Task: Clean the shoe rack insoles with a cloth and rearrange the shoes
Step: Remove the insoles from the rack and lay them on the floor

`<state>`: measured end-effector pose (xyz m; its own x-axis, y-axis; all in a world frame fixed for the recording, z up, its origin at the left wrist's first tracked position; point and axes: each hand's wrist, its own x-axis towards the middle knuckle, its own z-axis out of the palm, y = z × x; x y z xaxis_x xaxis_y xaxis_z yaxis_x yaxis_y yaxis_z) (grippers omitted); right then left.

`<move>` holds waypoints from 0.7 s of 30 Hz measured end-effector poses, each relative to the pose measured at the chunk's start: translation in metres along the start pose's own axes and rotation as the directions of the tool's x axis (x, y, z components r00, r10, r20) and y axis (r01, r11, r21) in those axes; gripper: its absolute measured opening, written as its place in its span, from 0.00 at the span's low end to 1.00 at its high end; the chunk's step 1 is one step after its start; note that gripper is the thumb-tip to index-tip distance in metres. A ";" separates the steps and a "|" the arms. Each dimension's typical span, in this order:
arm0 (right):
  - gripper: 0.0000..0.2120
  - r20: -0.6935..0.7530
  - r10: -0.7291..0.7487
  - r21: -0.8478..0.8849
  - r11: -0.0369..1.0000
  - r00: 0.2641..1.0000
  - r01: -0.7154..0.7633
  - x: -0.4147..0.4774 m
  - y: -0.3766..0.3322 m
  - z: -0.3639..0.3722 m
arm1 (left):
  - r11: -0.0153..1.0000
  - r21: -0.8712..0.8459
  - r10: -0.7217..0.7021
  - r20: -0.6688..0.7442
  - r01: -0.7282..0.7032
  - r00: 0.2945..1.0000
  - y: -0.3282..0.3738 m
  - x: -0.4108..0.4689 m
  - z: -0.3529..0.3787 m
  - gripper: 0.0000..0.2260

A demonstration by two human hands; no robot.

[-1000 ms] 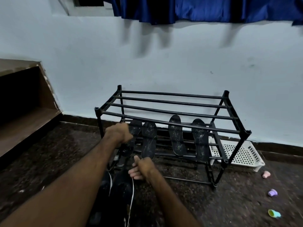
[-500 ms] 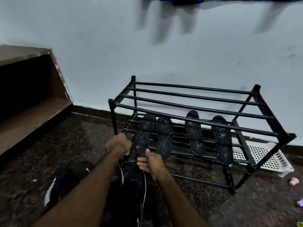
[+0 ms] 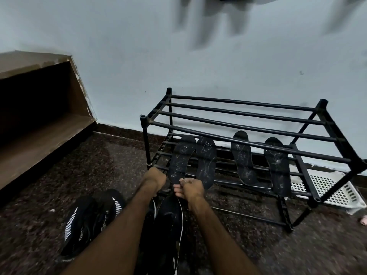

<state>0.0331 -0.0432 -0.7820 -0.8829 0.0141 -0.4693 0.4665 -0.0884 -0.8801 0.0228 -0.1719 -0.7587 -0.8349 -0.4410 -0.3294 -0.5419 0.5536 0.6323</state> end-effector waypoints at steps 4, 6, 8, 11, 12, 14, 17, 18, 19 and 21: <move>0.05 0.091 -0.025 -0.017 0.999 0.996 0.027 -0.024 0.007 -0.010 | 0.952 -0.276 -0.098 0.132 0.132 0.986 0.001 -0.009 0.001 0.17; 0.08 0.130 -0.034 -0.046 0.998 0.991 0.040 -0.041 0.010 -0.021 | 0.903 -0.378 -0.124 0.230 0.206 0.965 -0.001 -0.021 0.005 0.21; 0.09 0.163 -0.043 -0.048 0.998 0.986 0.051 -0.059 0.015 -0.034 | 0.846 -0.479 -0.098 0.290 0.232 0.952 -0.003 -0.036 0.011 0.21; 0.04 0.221 -0.042 -0.088 0.994 0.974 0.063 -0.093 0.028 -0.063 | 0.779 -0.586 -0.053 0.295 0.224 0.954 -0.009 -0.061 0.024 0.22; 0.03 0.246 -0.033 -0.109 0.992 0.969 0.061 -0.103 0.035 -0.071 | 0.759 -0.614 -0.036 0.292 0.216 0.956 -0.012 -0.068 0.028 0.22; 0.04 0.277 -0.011 -0.142 0.989 0.961 0.052 -0.125 0.050 -0.091 | 0.715 -0.662 -0.023 0.300 0.226 0.954 -0.021 -0.085 0.040 0.22; 0.06 0.297 0.004 -0.164 0.985 0.955 0.047 -0.154 0.072 -0.117 | 0.690 -0.671 -0.055 0.324 0.271 0.944 -0.045 -0.117 0.061 0.17; 0.06 0.302 0.014 -0.180 0.983 0.953 0.042 -0.164 0.079 -0.126 | 0.706 -0.649 -0.074 0.329 0.282 0.941 -0.055 -0.128 0.071 0.17; 0.06 0.307 0.027 -0.201 0.979 0.951 0.037 -0.172 0.086 -0.134 | 0.723 -0.627 -0.088 0.335 0.292 0.938 -0.063 -0.140 0.080 0.17; 0.08 0.311 0.062 -0.241 0.970 0.948 0.015 -0.184 0.102 -0.149 | 0.748 -0.588 -0.115 0.341 0.307 0.933 -0.078 -0.159 0.098 0.16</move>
<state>0.2515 0.0936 -0.7956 -0.8251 -0.3017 -0.4776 0.4521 0.1541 -0.8785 0.1882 -0.0758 -0.8249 -0.7494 -0.2348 -0.6191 -0.6051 -0.1366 0.7843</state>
